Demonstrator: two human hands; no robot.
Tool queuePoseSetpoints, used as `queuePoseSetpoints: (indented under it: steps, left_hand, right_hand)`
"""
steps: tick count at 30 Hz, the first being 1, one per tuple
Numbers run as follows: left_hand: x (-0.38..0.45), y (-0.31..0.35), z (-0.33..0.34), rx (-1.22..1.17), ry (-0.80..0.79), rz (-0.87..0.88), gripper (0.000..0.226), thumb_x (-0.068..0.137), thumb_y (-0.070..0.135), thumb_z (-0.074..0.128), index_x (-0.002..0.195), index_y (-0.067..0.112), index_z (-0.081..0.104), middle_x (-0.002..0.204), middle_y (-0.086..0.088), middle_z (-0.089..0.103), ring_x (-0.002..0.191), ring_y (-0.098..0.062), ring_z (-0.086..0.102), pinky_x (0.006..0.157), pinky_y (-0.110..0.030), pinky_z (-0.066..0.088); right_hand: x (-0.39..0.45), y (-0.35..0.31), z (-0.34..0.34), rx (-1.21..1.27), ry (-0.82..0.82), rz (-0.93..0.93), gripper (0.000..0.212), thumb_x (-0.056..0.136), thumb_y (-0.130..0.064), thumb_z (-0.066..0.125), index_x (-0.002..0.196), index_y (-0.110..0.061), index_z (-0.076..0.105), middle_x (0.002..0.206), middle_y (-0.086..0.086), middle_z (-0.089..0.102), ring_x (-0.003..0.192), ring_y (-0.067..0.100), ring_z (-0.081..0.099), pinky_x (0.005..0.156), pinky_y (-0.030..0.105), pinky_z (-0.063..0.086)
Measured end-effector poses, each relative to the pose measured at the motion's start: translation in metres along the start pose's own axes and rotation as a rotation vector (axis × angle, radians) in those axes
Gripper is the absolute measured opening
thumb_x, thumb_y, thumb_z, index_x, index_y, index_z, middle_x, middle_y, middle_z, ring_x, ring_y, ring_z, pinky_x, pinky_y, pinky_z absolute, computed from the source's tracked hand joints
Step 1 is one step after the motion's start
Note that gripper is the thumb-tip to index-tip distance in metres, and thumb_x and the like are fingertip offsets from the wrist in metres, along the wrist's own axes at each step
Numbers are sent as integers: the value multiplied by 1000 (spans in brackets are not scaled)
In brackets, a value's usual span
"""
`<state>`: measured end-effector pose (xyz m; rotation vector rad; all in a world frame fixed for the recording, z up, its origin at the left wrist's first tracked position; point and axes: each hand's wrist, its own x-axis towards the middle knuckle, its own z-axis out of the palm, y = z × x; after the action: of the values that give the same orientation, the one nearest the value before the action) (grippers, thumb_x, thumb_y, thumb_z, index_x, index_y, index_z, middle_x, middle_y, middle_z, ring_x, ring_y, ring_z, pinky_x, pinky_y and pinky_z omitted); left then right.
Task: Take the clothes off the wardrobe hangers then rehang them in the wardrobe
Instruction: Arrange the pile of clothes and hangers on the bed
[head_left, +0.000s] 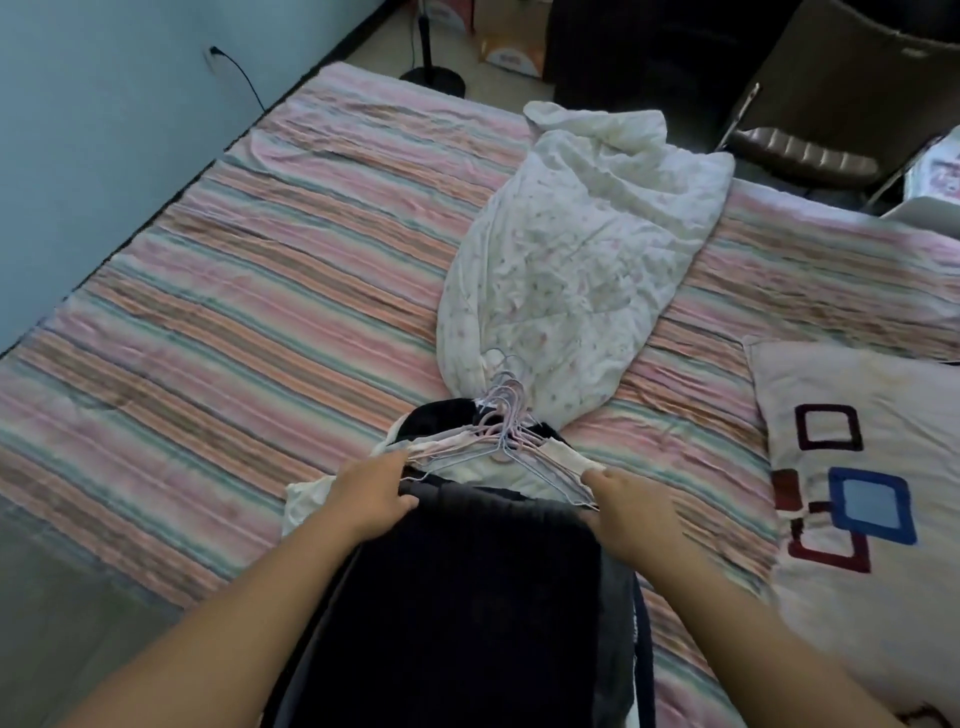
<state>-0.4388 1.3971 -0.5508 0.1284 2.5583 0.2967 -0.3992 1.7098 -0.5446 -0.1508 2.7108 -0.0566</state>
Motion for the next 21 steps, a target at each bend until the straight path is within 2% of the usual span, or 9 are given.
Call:
queuePoseSetpoints:
  steps: [4,6,8,11,13,15,17,21]
  left_hand:
    - [47,-23,28,62,-29,-48,61,84,41,67,140,29,43,128,-3,64,115,-29,60,88,-35,47]
    - [68,-26,46,90,-58,-53,54,85,42,66,133,26,46,125,-4,64,112,-29,61,87,-36,49]
    - [85,-25,64,85,-93,-37,48,85,40,67,126,22,49,125,-4,61,112,-28,59,89,-37,48]
    - [101,-21,91,47,-124,22,53,83,35,70,128,18,47,133,-5,54,123,-26,51,97,-37,42]
    - [105,-20,105,22,-156,35,62,83,32,70,136,16,41,142,-5,47,131,-26,45,104,-39,39]
    - [106,-22,116,31,-171,18,68,85,32,67,143,17,35,147,-3,41,135,-25,40,108,-41,36]
    - [105,-24,123,57,-136,9,64,86,30,65,143,20,38,145,-2,46,134,-25,41,108,-40,37]
    - [97,-27,127,-16,-36,-21,47,87,25,66,132,23,51,127,-2,61,118,-26,54,94,-39,45]
  right_hand:
    - [32,18,46,84,-85,48,38,91,-43,58,120,-20,51,119,2,62,110,28,59,77,36,46]
    - [45,23,68,136,-125,83,42,91,-44,60,125,-21,49,123,1,60,114,27,58,76,34,44]
    - [55,25,91,170,-155,94,48,89,-45,63,128,-22,47,127,1,59,118,26,57,82,34,45]
    - [64,25,121,204,-222,95,54,88,-42,67,133,-21,45,133,2,55,122,27,54,94,37,46]
    - [64,25,135,224,-238,110,52,89,-39,67,133,-21,46,135,1,52,122,27,54,94,38,46]
    - [65,25,144,227,-222,112,49,89,-37,67,130,-21,47,133,1,50,121,27,53,92,37,45]
    - [66,25,148,218,-207,116,44,89,-37,67,125,-21,49,128,1,51,117,27,54,89,37,45]
    - [65,23,147,242,-172,120,25,90,-35,67,100,-21,49,113,-1,54,106,24,55,76,33,38]
